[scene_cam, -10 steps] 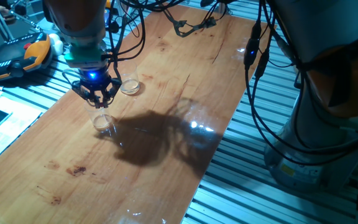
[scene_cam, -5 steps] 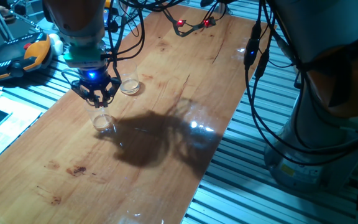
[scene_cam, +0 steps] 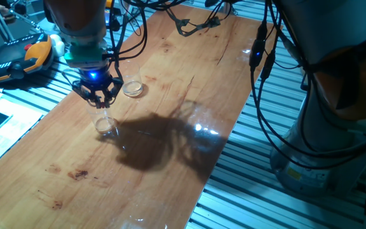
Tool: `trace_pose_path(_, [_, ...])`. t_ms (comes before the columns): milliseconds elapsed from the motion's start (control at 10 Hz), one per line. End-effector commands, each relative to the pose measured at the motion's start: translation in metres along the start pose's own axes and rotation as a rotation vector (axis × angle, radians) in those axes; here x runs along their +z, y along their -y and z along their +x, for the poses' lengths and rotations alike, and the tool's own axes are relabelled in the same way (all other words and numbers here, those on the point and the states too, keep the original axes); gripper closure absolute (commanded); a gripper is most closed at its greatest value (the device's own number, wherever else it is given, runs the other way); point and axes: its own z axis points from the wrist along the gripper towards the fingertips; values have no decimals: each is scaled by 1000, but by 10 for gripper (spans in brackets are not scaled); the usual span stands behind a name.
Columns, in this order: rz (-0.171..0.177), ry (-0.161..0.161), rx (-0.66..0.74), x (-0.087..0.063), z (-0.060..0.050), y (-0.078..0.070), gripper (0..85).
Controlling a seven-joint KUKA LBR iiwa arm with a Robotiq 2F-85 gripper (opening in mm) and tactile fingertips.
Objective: Transfer liquid using a dropper
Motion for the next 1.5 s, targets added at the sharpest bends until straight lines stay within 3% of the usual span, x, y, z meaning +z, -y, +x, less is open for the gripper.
trace_pose_path(0, [0, 0, 0, -1, -1, 0, 617])
trace_pose_path(700, [-10, 18, -1, -2, -5, -1, 620])
trace_pose_path(1000, [-10, 18, 0, -3, -4, -2, 540])
trace_pose_path(1400, [-13, 30, 6, -1, 4, -2, 503])
